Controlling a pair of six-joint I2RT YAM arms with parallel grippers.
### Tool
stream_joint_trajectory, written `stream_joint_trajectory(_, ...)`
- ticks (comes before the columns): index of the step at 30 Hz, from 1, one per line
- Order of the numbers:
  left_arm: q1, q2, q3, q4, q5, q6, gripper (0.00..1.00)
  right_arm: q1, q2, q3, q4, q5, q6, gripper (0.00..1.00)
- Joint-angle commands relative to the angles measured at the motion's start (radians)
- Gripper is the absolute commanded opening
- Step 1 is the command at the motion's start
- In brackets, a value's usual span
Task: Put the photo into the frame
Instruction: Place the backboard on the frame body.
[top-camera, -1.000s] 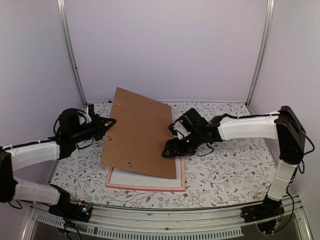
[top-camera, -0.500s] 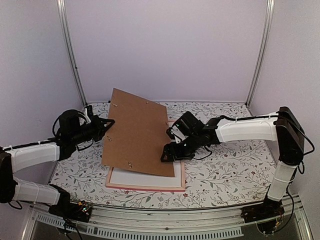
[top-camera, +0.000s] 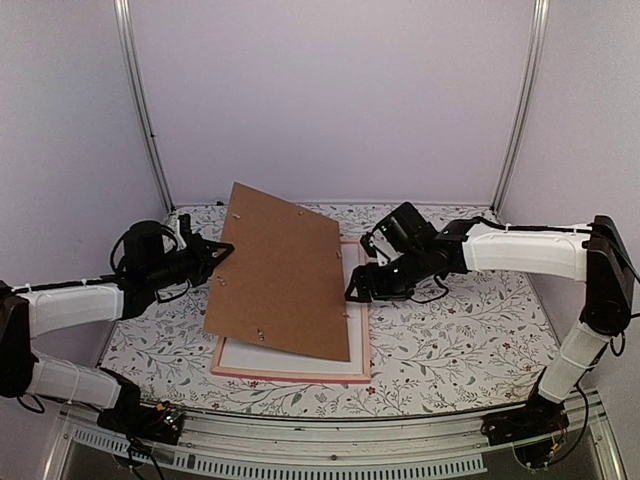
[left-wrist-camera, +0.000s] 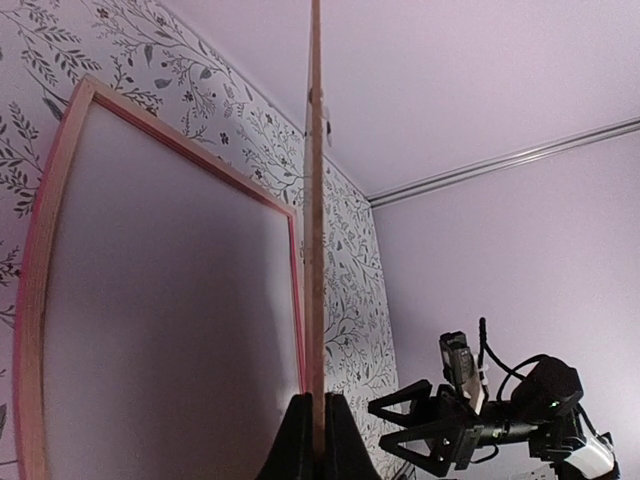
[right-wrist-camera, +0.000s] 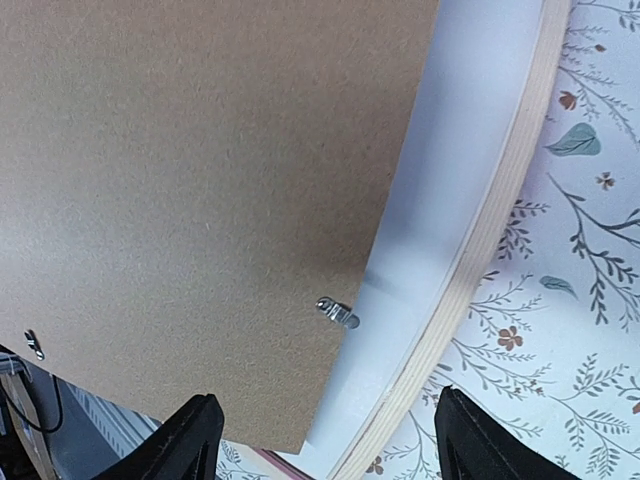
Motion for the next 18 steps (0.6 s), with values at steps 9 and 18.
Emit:
stream_joint_trajectory(9, -0.008, 0.096, 0.002, 0.212, 0.076, -0.055, 0.00, -0.063, -0.079, -0.082, -0.012, 0.039, -0.027, 0.77)
stream_joint_trajectory(18, -0.007, 0.109, -0.010, 0.222, 0.078, -0.058, 0.00, -0.083, -0.082, -0.109, 0.002, 0.041, -0.030, 0.77)
